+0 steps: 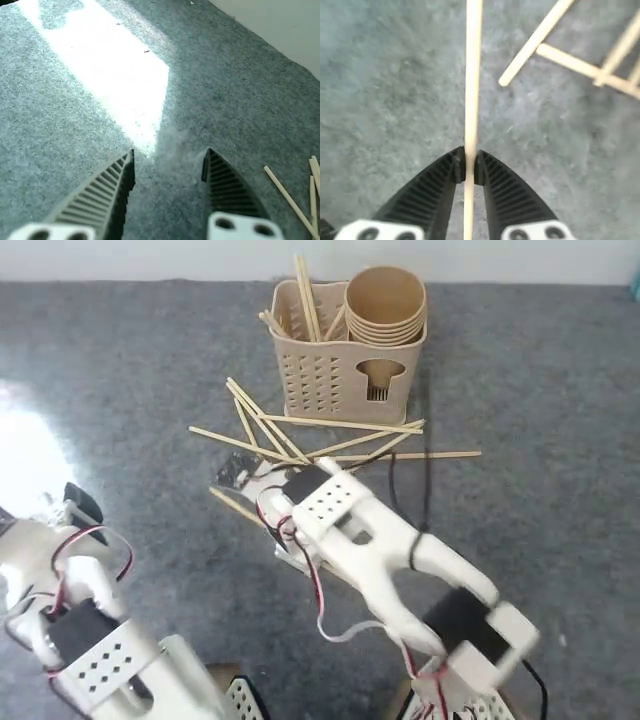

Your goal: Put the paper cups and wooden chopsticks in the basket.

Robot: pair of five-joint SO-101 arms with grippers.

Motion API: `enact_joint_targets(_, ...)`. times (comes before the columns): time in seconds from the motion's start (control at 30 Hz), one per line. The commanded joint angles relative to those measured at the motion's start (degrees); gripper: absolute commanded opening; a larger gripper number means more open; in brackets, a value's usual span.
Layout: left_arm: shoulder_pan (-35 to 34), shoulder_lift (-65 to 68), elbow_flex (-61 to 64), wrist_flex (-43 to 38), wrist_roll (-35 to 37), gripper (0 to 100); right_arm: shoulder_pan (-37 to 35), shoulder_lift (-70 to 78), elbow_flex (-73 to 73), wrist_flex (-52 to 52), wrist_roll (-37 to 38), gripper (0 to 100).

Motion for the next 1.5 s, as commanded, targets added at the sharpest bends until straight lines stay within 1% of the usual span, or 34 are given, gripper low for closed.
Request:
enact_joint_targets(0.0, -0.18, -0.79, -0.04, -1.32, 1.05, 21, 0.04, -14.81, -1.76, 2.51, -0.97, 0.8)
enact_joint_targets(0.13, -0.09, -0.79, 0.13, -1.32, 1.05, 21, 0.13, -28.70, -2.02, 1.98, -1.05, 0.8)
enact_joint_targets(0.27, -0.09, -0.79, 0.57, -1.67, 1.14, 21, 0.13, -40.84, -2.11, -1.10, -1.05, 0.8)
enact_joint_targets(0.33, -0.09, -0.79, 0.66, -1.76, 1.14, 21, 1.01, -45.49, -2.11, -4.35, -1.14, 0.8)
enact_joint_targets(0.4, -0.09, -0.79, 1.01, -1.76, 1.14, 21, 4.26, -48.40, -1.93, -9.98, -2.11, 0.8)
enact_joint_targets(0.47, -0.09, -0.79, 1.19, -1.76, 1.14, 21, 8.92, -49.01, -1.76, -17.89, -6.59, 0.8)
enact_joint_targets(0.6, 0.00, -0.79, 1.36, -1.76, 1.14, 21, 17.19, -47.96, 0.70, -36.62, -19.43, 0.8)
enact_joint_targets(0.7, 0.26, -0.79, 2.24, -2.29, 1.14, 21, 20.62, -46.29, 3.69, -50.59, -26.99, 0.8)
enact_joint_targets(0.8, 1.93, -0.79, 3.38, -2.64, 1.14, 21, 22.81, -43.56, 5.89, -61.41, -30.77, 0.8)
enact_joint_targets(0.9, 2.37, -0.79, 3.38, -2.64, 1.14, 21, 23.87, -38.64, 6.15, -69.49, -32.35, 0.8)
enact_joint_targets(1.07, 2.37, -0.79, 3.65, -2.64, 1.14, 21, 24.13, -27.21, 5.80, -83.74, -31.91, 0.8)
enact_joint_targets(1.13, 2.37, -0.79, 3.65, -2.64, 1.14, 21, 24.22, -22.29, 4.04, -86.37, -31.91, 0.8)
enact_joint_targets(1.47, 2.37, -0.79, 3.65, -2.64, 1.14, 21, 27.30, 4.53, -14.86, -86.55, -31.91, 0.9)
